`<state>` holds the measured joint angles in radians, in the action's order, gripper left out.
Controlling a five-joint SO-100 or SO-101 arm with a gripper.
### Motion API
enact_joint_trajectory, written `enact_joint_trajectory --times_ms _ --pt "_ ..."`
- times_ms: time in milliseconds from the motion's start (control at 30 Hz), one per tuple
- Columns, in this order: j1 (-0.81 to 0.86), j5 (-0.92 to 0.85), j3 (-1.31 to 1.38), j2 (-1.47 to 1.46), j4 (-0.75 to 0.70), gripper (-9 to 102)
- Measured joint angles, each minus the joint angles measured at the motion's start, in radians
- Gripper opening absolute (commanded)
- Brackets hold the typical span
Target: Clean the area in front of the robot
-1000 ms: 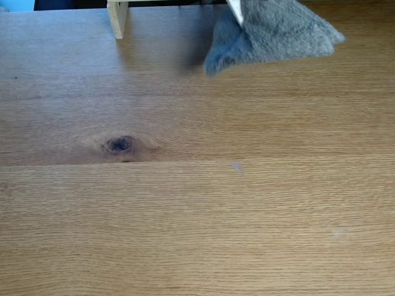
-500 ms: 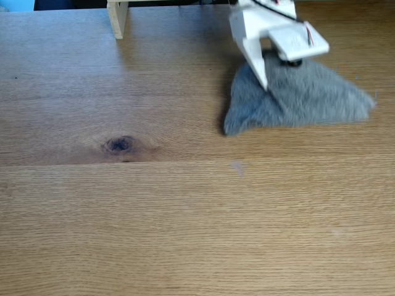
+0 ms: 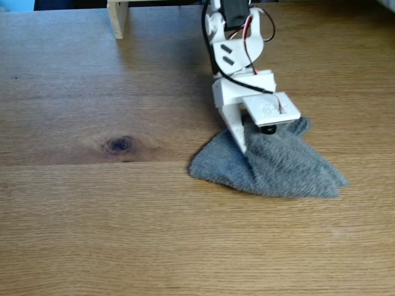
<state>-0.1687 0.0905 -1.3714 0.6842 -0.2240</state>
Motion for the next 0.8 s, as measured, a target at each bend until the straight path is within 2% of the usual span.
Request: enact_joint_trajectory --times_ms 200,467,800 --pt "0.066 -0.044 0.025 -0.114 0.104 0" --pt "0.163 0.032 0.054 -0.147 0.098 0" --pt "0.081 0.06 0.057 -0.222 0.285 0"
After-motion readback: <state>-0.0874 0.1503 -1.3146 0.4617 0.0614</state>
